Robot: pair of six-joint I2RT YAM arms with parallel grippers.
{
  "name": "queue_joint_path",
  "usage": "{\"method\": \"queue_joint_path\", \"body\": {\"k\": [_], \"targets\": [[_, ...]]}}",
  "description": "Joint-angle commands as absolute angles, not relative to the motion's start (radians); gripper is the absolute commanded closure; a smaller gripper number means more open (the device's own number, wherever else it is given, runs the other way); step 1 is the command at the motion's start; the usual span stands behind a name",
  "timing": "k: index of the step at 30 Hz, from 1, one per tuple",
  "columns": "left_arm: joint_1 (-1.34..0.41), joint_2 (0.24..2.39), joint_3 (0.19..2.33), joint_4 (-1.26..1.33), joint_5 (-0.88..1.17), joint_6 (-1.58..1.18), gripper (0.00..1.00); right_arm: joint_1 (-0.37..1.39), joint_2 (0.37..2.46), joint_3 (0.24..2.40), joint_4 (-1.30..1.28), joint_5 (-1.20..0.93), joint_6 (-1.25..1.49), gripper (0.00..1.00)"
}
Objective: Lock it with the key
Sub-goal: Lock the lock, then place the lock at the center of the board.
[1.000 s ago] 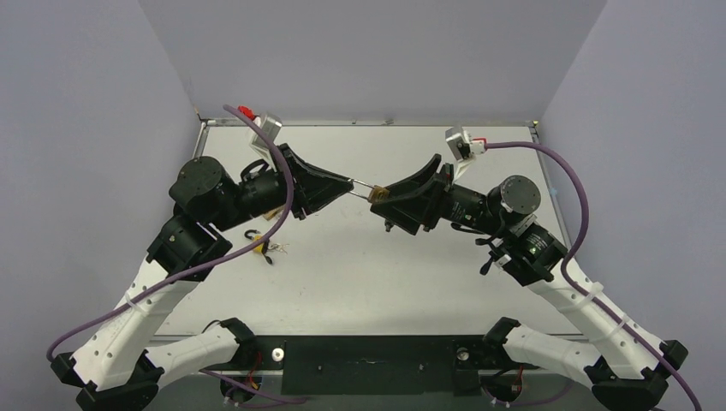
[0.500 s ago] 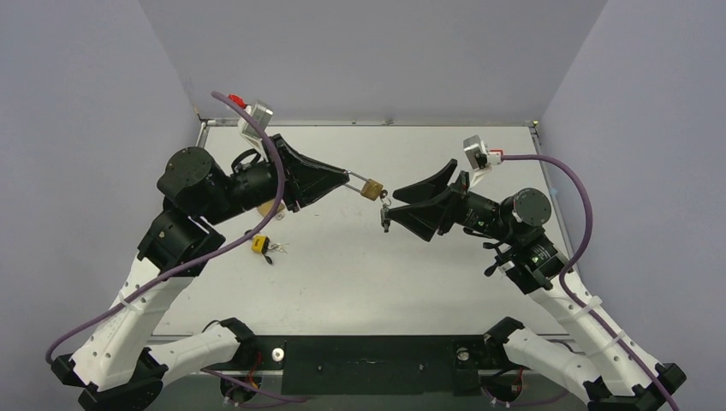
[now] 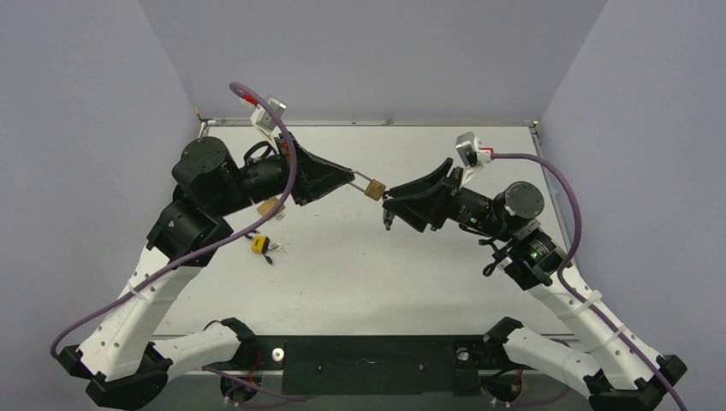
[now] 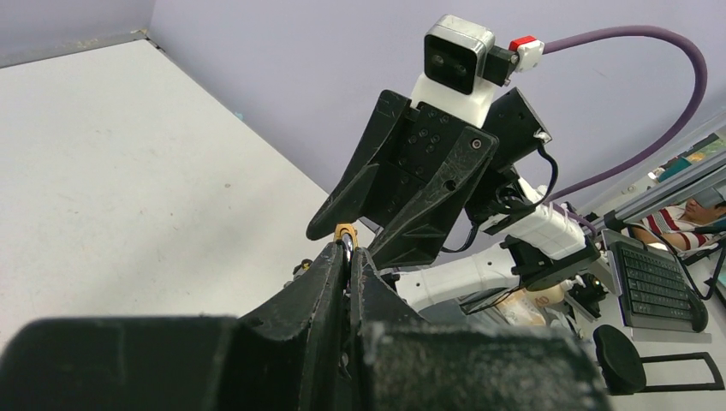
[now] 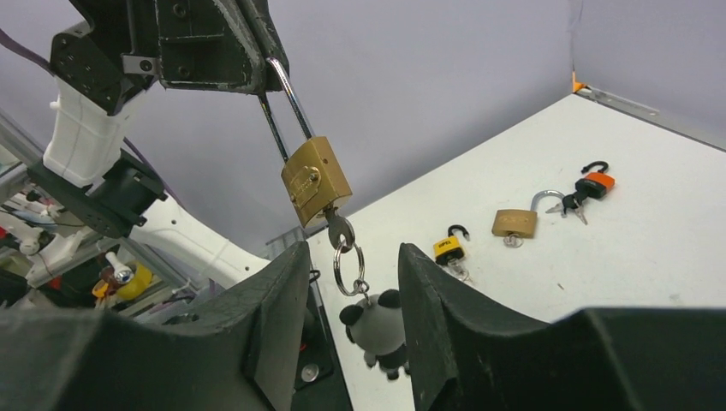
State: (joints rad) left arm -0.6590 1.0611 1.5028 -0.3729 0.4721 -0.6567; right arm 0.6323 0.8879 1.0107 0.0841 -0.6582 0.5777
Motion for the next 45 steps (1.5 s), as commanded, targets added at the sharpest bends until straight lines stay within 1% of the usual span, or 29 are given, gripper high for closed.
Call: {"method": "queue_joint_path", "body": {"k": [1, 4, 5, 6, 7, 8, 9, 10, 11, 23, 26, 28, 30, 31, 32, 33, 35, 38, 39, 41, 44, 45], "targets": [[-0.654, 1.063, 1.557, -0.33, 0.494, -0.676, 1.0, 0.675, 0.898, 1.079, 0.014, -0.572, 0.464, 0.63], [-0.654, 1.067, 1.553, -0.327, 0.497, -0.68, 1.0, 0.701, 0.905, 1.089, -0.032, -0.543, 0.429, 0.67], [-0.654, 1.067, 1.553, -0.326, 0.497, -0.682, 1.0, 0.709, 0.906, 1.092, -0.04, -0.527, 0.422, 0.72], [-0.653, 1.068, 1.554, -0.325, 0.497, -0.682, 1.0, 0.712, 0.906, 1.092, -0.049, -0.516, 0.415, 0.74], [-0.653, 1.07, 1.553, -0.326, 0.496, -0.684, 1.0, 0.715, 0.905, 1.092, -0.052, -0.511, 0.413, 0.79], [-0.653, 1.07, 1.553, -0.327, 0.495, -0.683, 1.0, 0.715, 0.903, 1.089, -0.059, -0.501, 0.41, 0.82], [-0.652, 1.069, 1.554, -0.33, 0.492, -0.682, 1.0, 0.715, 0.901, 1.088, -0.063, -0.495, 0.404, 0.9], [-0.651, 1.069, 1.555, -0.332, 0.492, -0.678, 1.0, 0.715, 0.897, 1.087, -0.074, -0.48, 0.401, 0.94], [-0.647, 1.072, 1.556, -0.338, 0.491, -0.677, 1.0, 0.716, 0.894, 1.083, -0.088, -0.472, 0.391, 1.0], [-0.553, 1.07, 1.58, -0.363, 0.534, -0.65, 1.0, 0.711, 0.818, 0.969, -0.136, -0.365, 0.37, 1.0], [-0.541, 1.075, 1.567, -0.36, 0.529, -0.641, 1.0, 0.705, 0.814, 0.959, -0.186, -0.292, 0.373, 1.0], [-0.539, 1.085, 1.529, -0.331, 0.52, -0.652, 1.0, 0.695, 0.82, 0.961, -0.264, -0.211, 0.397, 1.0], [-0.548, 1.105, 1.434, -0.269, 0.52, -0.684, 1.0, 0.678, 0.835, 0.969, -0.341, -0.105, 0.431, 1.0], [-0.554, 1.111, 1.41, -0.228, 0.517, -0.7, 1.0, 0.665, 0.846, 0.973, -0.371, -0.004, 0.447, 1.0], [-0.577, 1.133, 1.368, -0.212, 0.502, -0.703, 1.0, 0.659, 0.862, 0.986, -0.44, 0.053, 0.488, 1.0], [-0.591, 1.149, 1.35, -0.19, 0.49, -0.701, 1.0, 0.643, 0.872, 0.992, -0.476, 0.17, 0.508, 1.0], [-0.661, 1.2, 1.305, -0.151, 0.46, -0.698, 1.0, 0.608, 0.909, 1.002, -0.569, 0.286, 0.558, 1.0], [-0.726, 1.322, 1.252, -0.085, 0.436, -0.698, 1.0, 0.539, 0.957, 0.973, -0.649, 0.328, 0.64, 1.0], [-0.751, 1.351, 1.247, -0.047, 0.457, -0.708, 1.0, 0.499, 0.963, 0.961, -0.653, 0.324, 0.654, 1.0], [-0.779, 1.492, 1.249, 0.016, 0.502, -0.725, 1.0, 0.437, 0.975, 0.907, -0.656, 0.325, 0.689, 1.0], [-0.811, 1.651, 1.317, 0.077, 0.608, -0.737, 1.0, 0.372, 0.989, 0.858, -0.649, 0.384, 0.733, 1.0], [-0.827, 1.736, 1.339, 0.086, 0.654, -0.733, 1.0, 0.348, 0.992, 0.839, -0.65, 0.401, 0.749, 1.0]]}}
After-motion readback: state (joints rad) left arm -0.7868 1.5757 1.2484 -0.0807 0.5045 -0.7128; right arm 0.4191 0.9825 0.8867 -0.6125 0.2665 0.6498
